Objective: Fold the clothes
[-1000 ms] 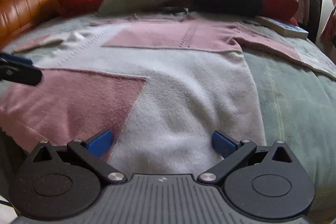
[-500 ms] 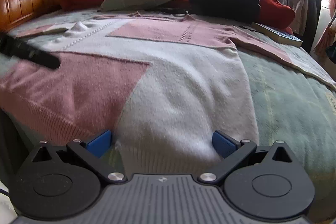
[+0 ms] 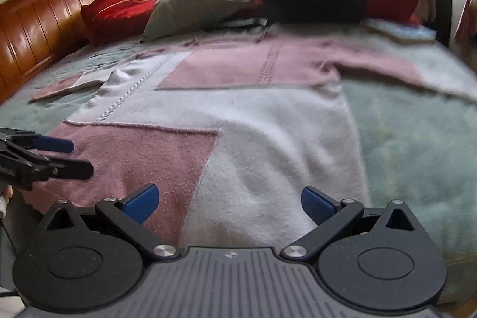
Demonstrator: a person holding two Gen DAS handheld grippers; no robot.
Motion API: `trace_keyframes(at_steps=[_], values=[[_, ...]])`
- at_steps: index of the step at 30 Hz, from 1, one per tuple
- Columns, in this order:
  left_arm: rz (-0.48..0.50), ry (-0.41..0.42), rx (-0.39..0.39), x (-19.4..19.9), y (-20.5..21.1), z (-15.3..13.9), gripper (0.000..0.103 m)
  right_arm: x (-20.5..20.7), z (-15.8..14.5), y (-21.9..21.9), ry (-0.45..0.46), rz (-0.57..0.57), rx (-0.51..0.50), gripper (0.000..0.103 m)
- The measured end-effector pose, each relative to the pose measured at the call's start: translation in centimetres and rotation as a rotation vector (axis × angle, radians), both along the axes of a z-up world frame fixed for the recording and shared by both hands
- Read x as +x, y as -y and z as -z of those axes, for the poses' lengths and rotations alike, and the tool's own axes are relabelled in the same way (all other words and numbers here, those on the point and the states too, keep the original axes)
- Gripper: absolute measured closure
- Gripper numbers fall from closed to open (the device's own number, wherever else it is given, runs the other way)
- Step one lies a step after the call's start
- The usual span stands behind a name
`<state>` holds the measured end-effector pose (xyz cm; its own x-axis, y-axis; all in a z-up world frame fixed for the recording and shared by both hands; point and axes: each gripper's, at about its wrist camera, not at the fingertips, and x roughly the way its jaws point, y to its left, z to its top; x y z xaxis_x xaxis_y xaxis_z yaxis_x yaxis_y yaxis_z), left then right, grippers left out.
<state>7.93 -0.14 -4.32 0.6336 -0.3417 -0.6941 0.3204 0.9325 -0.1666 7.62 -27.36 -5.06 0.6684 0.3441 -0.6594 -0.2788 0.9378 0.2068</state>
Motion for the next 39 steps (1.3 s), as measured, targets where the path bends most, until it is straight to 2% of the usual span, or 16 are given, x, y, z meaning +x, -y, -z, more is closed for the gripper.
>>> trace_keyframes(at_steps=[3,6,9,12,14,20,26,31,34,39], values=[[-0.011,0.018,0.009,0.7,0.3,-1.1,0.001,1.7,0.0,2.2,-0.070,0.012,0.110,0.000],[0.001,0.017,0.009,1.8,1.2,-1.4,0.001,4.1,-1.6,6.3,-0.086,0.064,0.211,0.000],[0.008,0.005,0.007,2.7,2.5,-0.7,0.001,7.2,-3.7,10.6,-0.071,0.103,0.249,0.000],[0.013,-0.004,0.010,3.3,3.6,0.1,0.001,10.8,-5.7,15.0,-0.001,0.164,0.229,0.000],[0.015,-0.021,0.013,3.6,4.1,0.5,0.001,14.0,-6.4,18.0,0.013,0.199,0.217,0.000],[-0.026,-0.048,0.079,4.7,4.8,1.3,0.001,22.5,-4.6,27.0,-0.047,0.323,0.325,0.000],[-0.040,-0.049,0.114,5.8,6.1,1.4,0.001,28.1,-1.6,31.5,-0.081,0.361,0.443,0.000],[-0.017,-0.042,0.145,6.3,7.6,1.5,0.001,30.1,1.0,33.6,-0.113,0.390,0.442,0.000],[-0.002,-0.038,0.156,6.5,8.0,1.3,0.001,29.4,1.6,36.0,-0.106,0.436,0.443,0.000],[-0.002,-0.041,0.162,6.8,8.5,1.6,0.001,27.4,1.8,40.4,-0.067,0.580,0.472,0.000]])
